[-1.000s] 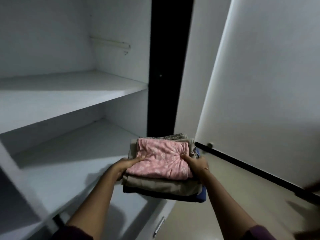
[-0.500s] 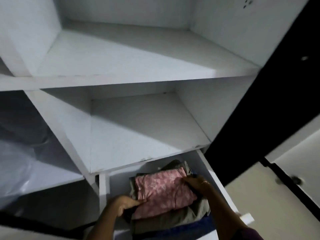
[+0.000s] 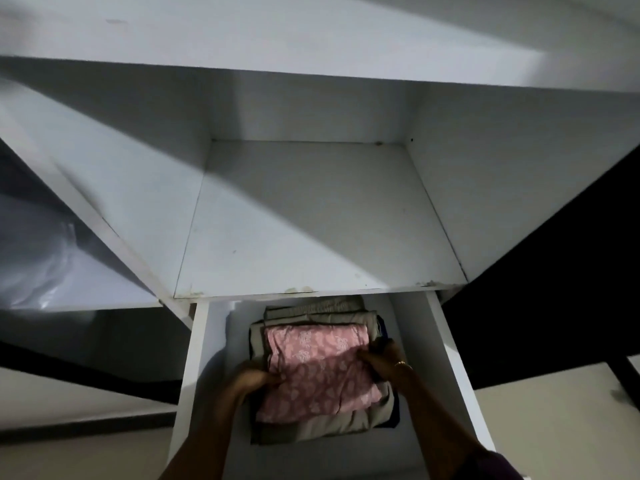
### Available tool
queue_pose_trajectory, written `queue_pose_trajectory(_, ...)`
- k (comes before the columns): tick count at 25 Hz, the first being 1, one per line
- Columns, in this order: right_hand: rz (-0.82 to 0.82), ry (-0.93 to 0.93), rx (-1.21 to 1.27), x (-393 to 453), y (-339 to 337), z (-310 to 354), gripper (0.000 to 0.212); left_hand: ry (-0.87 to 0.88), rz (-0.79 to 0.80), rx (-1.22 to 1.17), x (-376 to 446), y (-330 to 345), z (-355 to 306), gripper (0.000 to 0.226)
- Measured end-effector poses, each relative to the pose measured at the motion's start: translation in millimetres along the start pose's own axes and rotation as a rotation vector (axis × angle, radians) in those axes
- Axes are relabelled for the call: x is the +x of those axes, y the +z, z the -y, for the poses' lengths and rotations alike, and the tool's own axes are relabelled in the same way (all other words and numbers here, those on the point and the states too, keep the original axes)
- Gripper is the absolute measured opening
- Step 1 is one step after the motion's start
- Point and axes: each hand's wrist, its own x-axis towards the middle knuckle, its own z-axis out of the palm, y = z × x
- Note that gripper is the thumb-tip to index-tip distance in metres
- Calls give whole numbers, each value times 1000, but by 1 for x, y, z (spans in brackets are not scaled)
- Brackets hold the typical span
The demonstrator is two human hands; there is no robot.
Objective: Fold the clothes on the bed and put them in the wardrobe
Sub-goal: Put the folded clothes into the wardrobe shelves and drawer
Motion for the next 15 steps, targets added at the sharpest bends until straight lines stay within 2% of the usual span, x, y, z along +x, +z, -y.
queue_pose_trajectory(2,-14,-34,-46,-5,-4,4,98,37,-141,93,7,-1,-10,96)
queue_pose_trajectory(4,-93,-118,-190,-9,-6,11,119,74,-340,255,-13,3,-39,96)
queue_pose_trajectory(6,-231,-235,-332,-35,-6,26,120,219,-544,478,-39,6,-66,69)
queue_pose_trajectory(8,-401,-343,-392,-68,-1,43,111,385,-620,620,-60,7,-81,54)
queue_pose_trajectory(10,-516,-428,-425,-93,13,54,100,558,-641,663,-73,2,-81,52)
queue_pose_trajectory(12,-570,-461,-447,-115,40,55,104,734,-643,717,-86,-5,-66,47)
queue_pose_trajectory(15,-554,-472,-478,-147,87,53,105,1023,-642,866,-112,-15,-27,38)
